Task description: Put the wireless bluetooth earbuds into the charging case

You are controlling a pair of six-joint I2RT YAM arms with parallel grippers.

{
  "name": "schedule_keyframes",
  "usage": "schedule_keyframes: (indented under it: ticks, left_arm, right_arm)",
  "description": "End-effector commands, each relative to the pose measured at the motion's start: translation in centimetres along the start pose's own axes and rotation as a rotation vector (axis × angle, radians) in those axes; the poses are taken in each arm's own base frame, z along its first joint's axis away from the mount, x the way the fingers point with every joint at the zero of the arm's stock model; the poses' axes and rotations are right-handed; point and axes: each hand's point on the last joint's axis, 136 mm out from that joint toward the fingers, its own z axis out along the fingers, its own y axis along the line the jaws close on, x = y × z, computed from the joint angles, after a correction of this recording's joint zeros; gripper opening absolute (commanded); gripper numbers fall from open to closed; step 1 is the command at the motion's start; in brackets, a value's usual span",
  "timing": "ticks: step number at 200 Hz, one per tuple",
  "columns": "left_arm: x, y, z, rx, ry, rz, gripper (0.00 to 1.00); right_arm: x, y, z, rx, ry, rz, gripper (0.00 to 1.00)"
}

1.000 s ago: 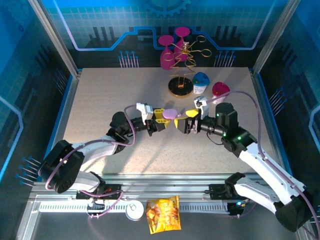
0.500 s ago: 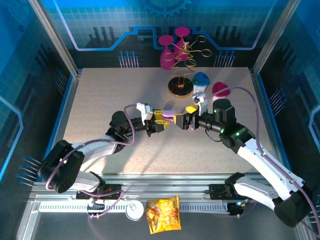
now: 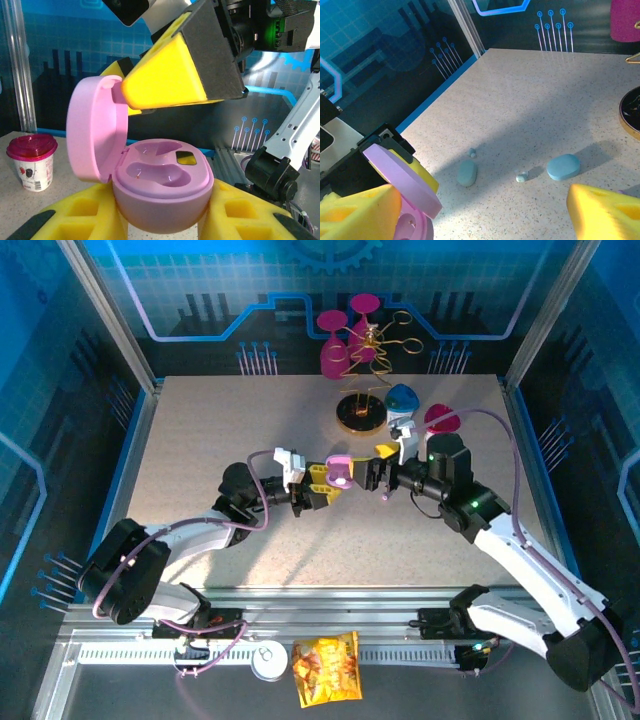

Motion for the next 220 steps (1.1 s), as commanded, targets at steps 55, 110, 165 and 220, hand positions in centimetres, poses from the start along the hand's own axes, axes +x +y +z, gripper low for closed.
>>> schedule_keyframes:
  ticks: [55, 110, 165, 220]
  left_arm:
    - [-1.5, 1.1, -1.4, -0.044, -0.078, 0.039, 0.22]
    - [-1.7, 2.1, -2.1, -0.065, -0.092, 0.029, 0.22]
    - [-1.7, 2.7, -2.1, -0.076, -0.090, 0.038, 0.22]
    - [-1.4, 2.7, -2.3, -0.085, -0.073, 0.045, 0.22]
  right_arm:
    - [-2.2, 2.6, -4.2, -0.104, -0.145, -0.037, 0.88]
    - [1.2, -7.7, -4.1, 0.253, -0.109, 0.252, 0.85]
    - [9.5, -14.1, -3.0, 0.476, 0.184, 0.366, 0.83]
    - [15.9, -15.1, 0.6, 0.489, 0.455, 0.360, 0.82]
